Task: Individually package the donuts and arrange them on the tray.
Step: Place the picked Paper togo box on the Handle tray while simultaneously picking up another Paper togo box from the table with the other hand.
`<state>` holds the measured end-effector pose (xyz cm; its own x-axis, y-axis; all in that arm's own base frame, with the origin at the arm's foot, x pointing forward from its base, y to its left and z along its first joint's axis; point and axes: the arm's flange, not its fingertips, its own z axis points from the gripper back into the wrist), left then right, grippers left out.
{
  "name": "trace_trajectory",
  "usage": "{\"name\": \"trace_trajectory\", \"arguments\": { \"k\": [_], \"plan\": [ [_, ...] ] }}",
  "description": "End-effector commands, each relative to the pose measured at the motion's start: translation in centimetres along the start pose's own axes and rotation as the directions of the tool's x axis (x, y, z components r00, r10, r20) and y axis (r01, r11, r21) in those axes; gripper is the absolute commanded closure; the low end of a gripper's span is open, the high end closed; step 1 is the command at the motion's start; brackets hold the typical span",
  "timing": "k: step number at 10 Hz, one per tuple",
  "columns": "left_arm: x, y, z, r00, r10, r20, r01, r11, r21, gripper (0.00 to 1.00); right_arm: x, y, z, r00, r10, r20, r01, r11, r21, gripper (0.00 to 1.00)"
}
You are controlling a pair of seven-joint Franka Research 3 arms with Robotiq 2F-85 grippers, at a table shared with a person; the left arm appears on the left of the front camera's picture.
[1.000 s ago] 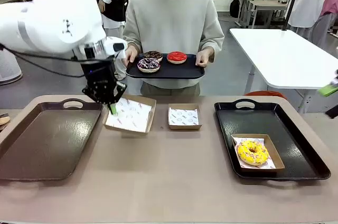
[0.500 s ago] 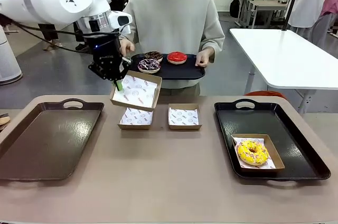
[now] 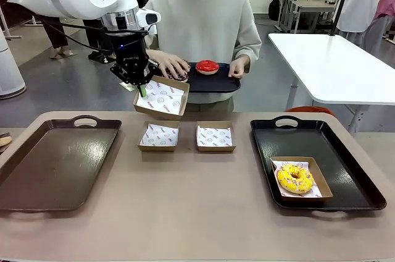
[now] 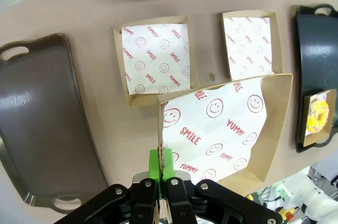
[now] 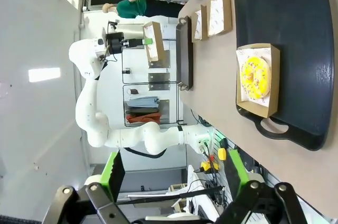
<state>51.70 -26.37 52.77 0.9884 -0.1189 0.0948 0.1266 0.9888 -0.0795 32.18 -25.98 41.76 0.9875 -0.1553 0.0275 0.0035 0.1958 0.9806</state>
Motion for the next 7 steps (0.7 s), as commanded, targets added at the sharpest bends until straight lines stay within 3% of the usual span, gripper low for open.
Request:
{"name": "trace_trajectory", "arguments": {
  "k": [1,7],
  "plan": [
    [1.96,-0.13,-0.28,0.999,0.039,-0.023,-0.038,0.999,0.035,1.0,-0.7,-0.07,-0.56,1.0,0.023,0.002,-0.023,1.0,-0.013,0.0],
    [1.63,0.52,-1.16,1.0,0.017,-0.024,-0.017,1.0,0.004,1.0,-0.17,-0.13,-0.11,1.0,0.0,0.001,0.0,1.0,0.003,0.0]
  ]
}}
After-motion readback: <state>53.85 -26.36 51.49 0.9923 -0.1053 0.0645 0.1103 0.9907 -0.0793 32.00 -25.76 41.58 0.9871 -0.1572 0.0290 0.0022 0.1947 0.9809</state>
